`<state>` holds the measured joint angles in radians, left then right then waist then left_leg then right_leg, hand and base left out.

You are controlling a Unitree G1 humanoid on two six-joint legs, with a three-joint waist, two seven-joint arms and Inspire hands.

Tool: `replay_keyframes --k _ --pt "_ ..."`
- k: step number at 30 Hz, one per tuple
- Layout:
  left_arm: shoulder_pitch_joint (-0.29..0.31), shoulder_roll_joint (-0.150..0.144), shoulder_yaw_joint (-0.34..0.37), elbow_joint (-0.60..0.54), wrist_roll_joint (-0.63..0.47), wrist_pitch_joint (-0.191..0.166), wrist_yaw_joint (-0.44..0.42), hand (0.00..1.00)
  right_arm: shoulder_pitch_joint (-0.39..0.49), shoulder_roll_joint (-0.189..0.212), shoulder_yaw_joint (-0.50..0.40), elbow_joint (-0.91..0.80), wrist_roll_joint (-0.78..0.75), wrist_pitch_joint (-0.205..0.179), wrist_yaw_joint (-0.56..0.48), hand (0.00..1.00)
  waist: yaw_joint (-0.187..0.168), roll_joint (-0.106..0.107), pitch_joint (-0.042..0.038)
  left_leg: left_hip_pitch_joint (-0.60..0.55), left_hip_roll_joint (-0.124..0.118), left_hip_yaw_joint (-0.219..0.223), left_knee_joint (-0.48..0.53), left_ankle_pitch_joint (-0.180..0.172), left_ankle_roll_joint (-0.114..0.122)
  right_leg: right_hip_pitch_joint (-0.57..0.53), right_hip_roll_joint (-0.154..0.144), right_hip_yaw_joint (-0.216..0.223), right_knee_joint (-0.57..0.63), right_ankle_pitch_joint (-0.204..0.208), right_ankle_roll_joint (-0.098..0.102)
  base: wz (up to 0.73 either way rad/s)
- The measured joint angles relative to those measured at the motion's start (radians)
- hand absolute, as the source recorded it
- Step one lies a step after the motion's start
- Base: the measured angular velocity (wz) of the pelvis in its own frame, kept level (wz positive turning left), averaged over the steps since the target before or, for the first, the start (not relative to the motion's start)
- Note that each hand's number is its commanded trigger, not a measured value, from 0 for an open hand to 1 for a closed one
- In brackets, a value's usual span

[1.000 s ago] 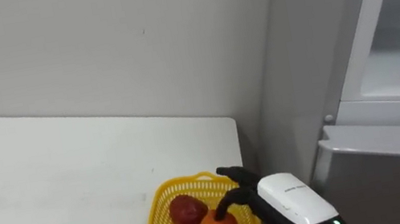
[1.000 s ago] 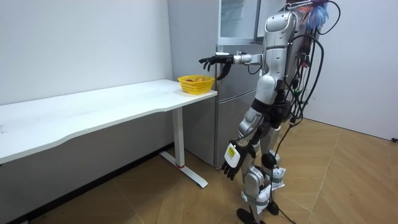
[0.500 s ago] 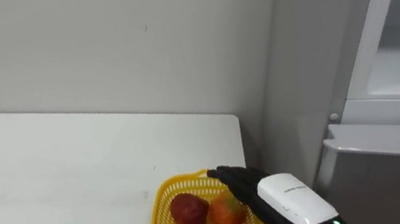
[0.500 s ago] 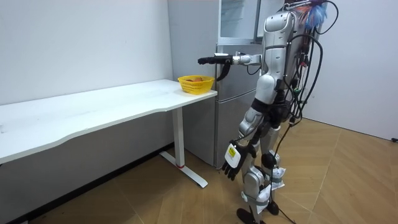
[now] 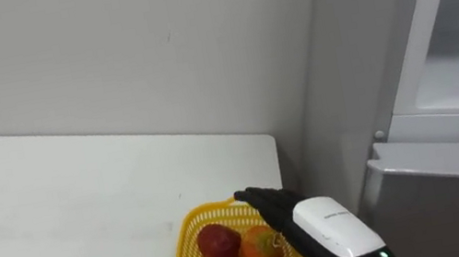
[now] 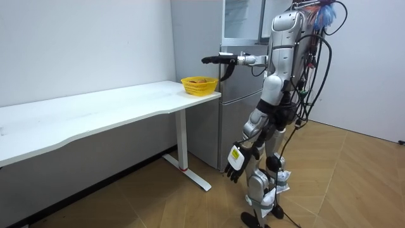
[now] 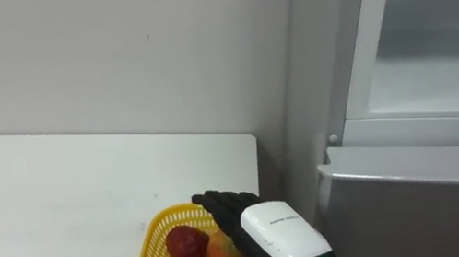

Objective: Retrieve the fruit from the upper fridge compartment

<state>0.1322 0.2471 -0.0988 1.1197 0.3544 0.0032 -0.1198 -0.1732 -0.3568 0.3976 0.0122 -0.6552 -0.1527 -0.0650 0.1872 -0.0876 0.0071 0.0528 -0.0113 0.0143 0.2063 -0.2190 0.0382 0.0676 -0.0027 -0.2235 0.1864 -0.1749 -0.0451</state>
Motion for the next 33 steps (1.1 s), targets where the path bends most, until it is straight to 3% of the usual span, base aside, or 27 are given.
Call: replay_keyframes --k 4,9,19,23,24,27,33 --pt "0.001 -0.003 0.0 0.001 0.002 0.0 -0.001 0.0 0.0 0.0 -0.013 -0.055 0.041 -0.002 0.003 0.0 -0.015 0.01 0.0042 -0.003 0.0 0.001 0.001 0.0 0.0 -0.002 0.0 0.0 -0.001 0.001 0.0 0.0" --pt "0.0 -0.004 0.0 0.003 0.002 0.0 0.003 0.0 0.0 0.01 -0.064 -0.085 0.081 -0.017 0.002 0.0 -0.039 0.024 -0.0051 0.0 0.0 0.003 -0.002 0.0 0.0 0.0 0.0 0.003 -0.002 0.0 0.0 0.0" --pt "0.0 -0.007 -0.001 0.01 0.002 0.0 0.043 0.0 0.043 0.021 -0.112 -0.19 0.108 -0.04 -0.011 0.0 -0.079 0.039 -0.0053 0.013 0.003 0.026 -0.009 0.0 0.0 0.002 0.005 0.028 0.0 0.002 0.002 -0.05" --pt "0.01 -0.015 -0.001 0.011 0.0 -0.002 0.074 0.0 0.098 0.026 -0.118 -0.217 0.119 -0.05 -0.022 0.0 -0.079 0.048 -0.0062 0.015 0.005 0.038 -0.009 -0.001 0.001 0.001 0.006 0.035 0.0 0.008 0.002 -0.07" --pt "0.019 -0.021 -0.002 0.011 -0.001 -0.002 0.085 0.0 0.121 0.036 -0.118 -0.229 0.119 -0.051 -0.024 0.0 -0.083 0.056 -0.0087 0.016 0.005 0.04 -0.009 -0.001 0.002 0.001 0.007 0.038 -0.001 0.009 0.003 -0.07" --pt "0.032 -0.043 -0.002 0.017 -0.007 -0.002 0.095 0.0 0.167 0.047 -0.118 -0.251 0.132 -0.058 -0.024 0.0 -0.095 0.083 -0.0061 0.026 0.006 0.056 -0.011 -0.003 0.005 0.003 0.007 0.056 0.003 0.011 0.005 -0.14" --pt "0.051 -0.047 -0.003 0.021 -0.009 -0.002 0.118 0.0 0.282 0.082 -0.149 -0.248 0.141 -0.066 -0.03 0.0 -0.132 0.091 -0.0079 0.029 0.006 0.07 -0.01 -0.003 0.005 0.001 0.012 0.081 0.002 0.011 0.006 -0.08"
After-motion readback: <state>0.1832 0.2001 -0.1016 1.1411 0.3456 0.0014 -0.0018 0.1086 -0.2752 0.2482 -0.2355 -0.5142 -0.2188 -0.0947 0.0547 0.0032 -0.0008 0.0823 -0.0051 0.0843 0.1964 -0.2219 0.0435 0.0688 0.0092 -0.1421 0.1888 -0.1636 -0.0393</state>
